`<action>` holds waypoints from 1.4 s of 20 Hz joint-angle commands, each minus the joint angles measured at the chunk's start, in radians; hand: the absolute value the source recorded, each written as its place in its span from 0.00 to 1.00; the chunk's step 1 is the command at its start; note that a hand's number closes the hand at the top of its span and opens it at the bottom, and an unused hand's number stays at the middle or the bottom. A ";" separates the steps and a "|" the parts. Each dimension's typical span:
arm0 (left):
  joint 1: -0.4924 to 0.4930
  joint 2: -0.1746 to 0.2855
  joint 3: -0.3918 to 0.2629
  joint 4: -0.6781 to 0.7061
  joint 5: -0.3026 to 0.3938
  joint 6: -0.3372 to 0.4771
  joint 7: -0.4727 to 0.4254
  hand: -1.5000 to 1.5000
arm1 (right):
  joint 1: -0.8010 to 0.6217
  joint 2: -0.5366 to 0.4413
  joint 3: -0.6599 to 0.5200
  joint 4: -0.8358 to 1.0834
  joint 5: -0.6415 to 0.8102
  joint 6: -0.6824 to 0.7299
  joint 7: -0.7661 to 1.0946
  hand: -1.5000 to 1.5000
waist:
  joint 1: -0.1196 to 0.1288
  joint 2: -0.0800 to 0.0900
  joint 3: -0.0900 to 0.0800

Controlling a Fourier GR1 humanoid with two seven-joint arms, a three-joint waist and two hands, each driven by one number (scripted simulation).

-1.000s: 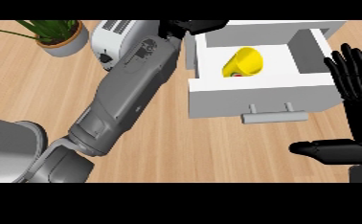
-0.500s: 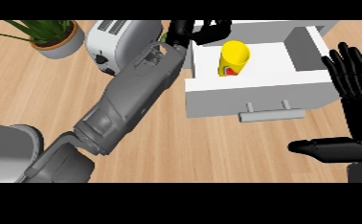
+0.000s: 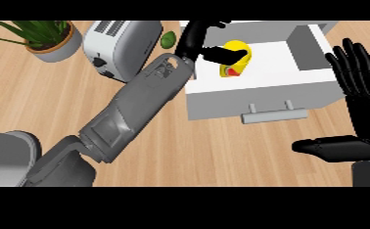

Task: Pick up the cup, place it into the drawer and close the drawer

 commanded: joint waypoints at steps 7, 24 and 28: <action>-0.002 0.000 -0.038 -0.052 0.073 0.073 -0.097 0.00 | -0.034 0.012 -0.008 -0.007 -0.164 0.069 0.051 0.00 | 0.011 -0.001 -0.001; 0.026 0.144 0.124 -0.238 0.135 0.012 -0.030 0.00 | 0.103 -0.128 0.088 -0.180 0.101 0.182 0.070 1.00 | 0.094 -0.019 -0.002; 0.154 0.232 0.123 -0.383 0.119 0.012 0.002 0.00 | 0.113 -0.122 0.105 -0.172 0.196 0.145 0.097 1.00 | 0.109 -0.023 -0.002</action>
